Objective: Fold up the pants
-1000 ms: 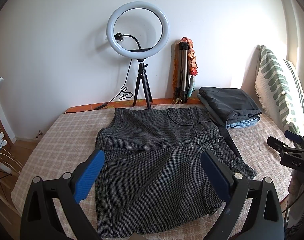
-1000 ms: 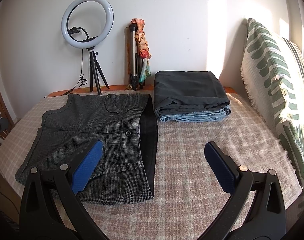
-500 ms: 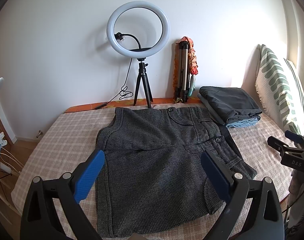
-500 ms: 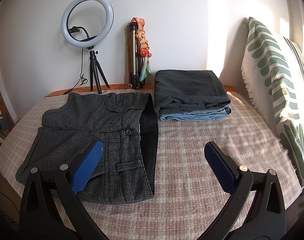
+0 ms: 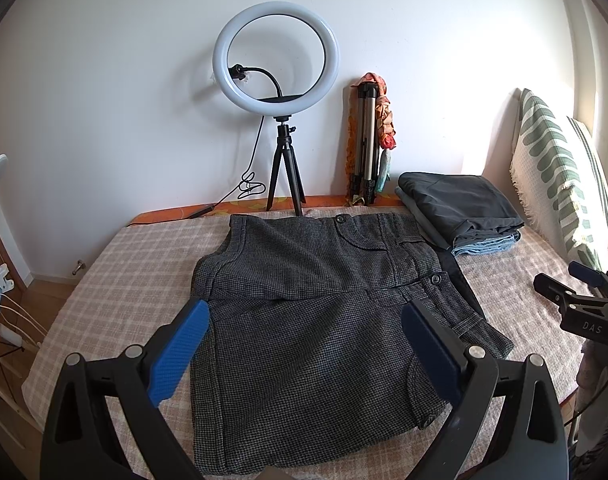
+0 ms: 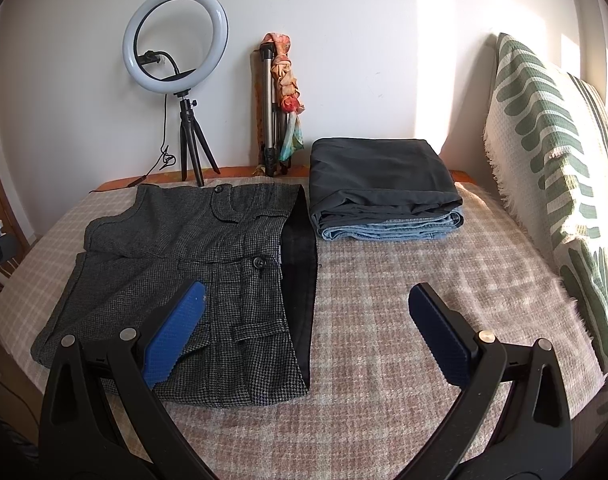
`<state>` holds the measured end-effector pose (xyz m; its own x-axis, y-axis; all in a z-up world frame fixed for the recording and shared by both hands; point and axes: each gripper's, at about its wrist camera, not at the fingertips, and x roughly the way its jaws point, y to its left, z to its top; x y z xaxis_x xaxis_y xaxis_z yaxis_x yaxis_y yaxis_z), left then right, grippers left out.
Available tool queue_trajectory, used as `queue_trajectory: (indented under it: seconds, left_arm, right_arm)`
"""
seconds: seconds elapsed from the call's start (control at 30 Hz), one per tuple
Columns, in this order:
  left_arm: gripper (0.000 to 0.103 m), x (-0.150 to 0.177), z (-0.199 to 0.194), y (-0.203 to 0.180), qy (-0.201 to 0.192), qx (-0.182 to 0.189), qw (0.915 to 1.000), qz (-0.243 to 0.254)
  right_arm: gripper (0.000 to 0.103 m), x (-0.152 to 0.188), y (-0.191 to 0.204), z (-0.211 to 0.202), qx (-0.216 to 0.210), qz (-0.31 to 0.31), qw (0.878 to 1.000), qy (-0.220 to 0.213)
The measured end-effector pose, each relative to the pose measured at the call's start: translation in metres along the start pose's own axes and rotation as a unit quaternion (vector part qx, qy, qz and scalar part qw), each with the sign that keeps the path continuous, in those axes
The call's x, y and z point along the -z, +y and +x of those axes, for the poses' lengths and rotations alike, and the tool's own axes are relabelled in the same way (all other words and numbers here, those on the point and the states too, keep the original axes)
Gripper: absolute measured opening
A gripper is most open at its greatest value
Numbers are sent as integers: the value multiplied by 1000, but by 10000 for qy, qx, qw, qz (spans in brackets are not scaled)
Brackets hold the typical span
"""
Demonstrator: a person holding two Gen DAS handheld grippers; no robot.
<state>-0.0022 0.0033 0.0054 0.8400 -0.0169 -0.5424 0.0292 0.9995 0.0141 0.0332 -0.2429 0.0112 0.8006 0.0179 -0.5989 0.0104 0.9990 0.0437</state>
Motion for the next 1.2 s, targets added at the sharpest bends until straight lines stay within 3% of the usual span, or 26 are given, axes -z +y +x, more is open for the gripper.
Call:
queue_trajectory:
  seconds: [0.57, 0.8, 1.03, 1.2]
  left_arm:
    - [98, 7, 9, 7, 195, 32, 9998, 13]
    - [98, 10, 19, 19, 299, 72, 9995, -47]
    - [97, 4, 39, 42, 505, 278, 9974, -438]
    - [97, -4, 49, 54, 564, 103, 9969, -545]
  right_arm:
    - [103, 1, 0, 2, -12, 10, 10000, 35]
    - [103, -7, -5, 10, -198, 12, 9997, 114]
    - [103, -19, -12, 24, -264, -30, 9995, 157]
    - [103, -26, -20, 34, -361, 122, 9992, 130]
